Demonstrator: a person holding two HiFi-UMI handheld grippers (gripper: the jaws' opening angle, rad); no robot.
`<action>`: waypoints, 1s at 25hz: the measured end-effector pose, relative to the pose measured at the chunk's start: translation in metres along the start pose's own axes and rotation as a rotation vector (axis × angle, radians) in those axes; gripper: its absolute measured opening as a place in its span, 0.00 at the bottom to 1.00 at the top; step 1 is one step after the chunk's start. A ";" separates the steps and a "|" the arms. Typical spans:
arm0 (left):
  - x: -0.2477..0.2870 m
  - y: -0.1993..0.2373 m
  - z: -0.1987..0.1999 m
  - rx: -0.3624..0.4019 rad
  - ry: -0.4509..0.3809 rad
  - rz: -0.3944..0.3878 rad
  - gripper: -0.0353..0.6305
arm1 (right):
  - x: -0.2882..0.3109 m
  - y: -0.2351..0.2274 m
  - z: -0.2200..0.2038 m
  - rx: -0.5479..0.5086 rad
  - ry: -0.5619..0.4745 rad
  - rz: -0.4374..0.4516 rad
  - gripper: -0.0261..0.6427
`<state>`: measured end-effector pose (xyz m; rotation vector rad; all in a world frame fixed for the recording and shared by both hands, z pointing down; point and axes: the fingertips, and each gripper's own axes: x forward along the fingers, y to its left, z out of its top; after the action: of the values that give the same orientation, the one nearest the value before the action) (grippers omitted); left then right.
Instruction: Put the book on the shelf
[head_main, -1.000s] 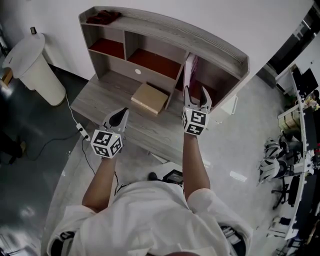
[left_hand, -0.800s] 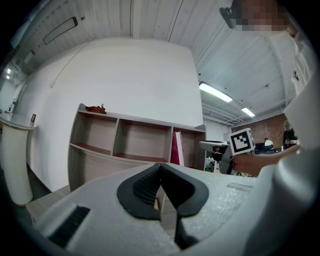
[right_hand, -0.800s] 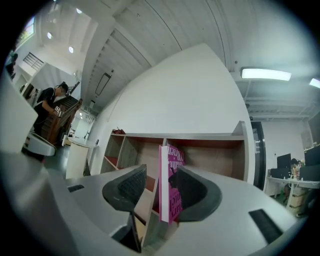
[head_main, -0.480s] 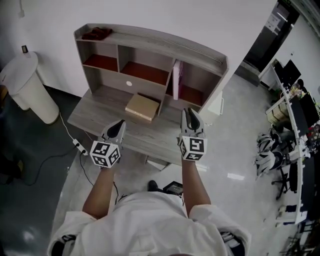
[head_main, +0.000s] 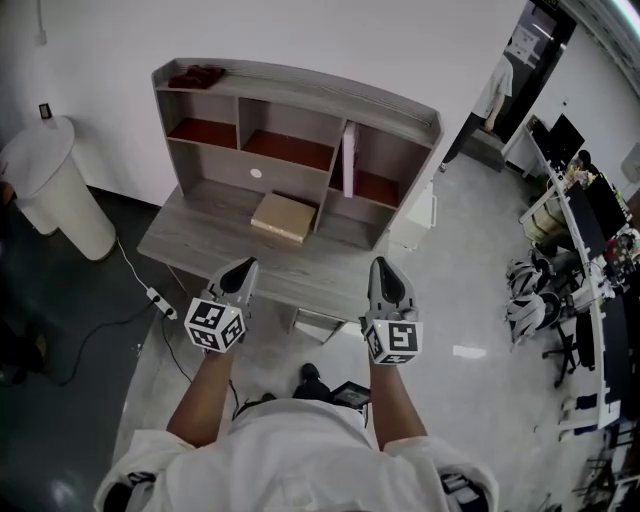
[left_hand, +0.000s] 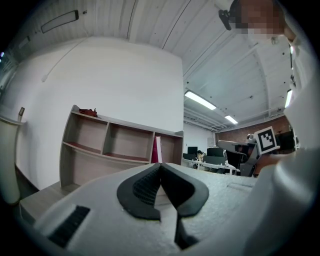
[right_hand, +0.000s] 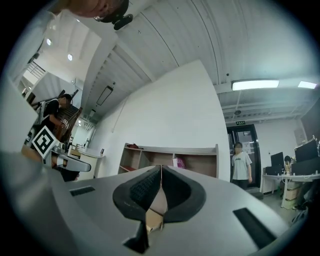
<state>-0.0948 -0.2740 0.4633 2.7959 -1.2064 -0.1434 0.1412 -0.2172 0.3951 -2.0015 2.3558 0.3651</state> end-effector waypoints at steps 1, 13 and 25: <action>-0.003 -0.003 0.000 -0.001 0.000 -0.006 0.08 | -0.007 0.002 0.001 -0.002 0.002 -0.003 0.07; -0.039 -0.037 -0.017 -0.001 0.014 -0.023 0.08 | -0.087 0.012 -0.019 0.062 0.061 -0.040 0.06; -0.073 -0.113 -0.049 0.005 0.064 -0.054 0.08 | -0.160 0.026 -0.050 0.198 0.092 0.076 0.06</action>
<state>-0.0578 -0.1414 0.5018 2.8154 -1.1196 -0.0549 0.1502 -0.0678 0.4751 -1.8829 2.4177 0.0388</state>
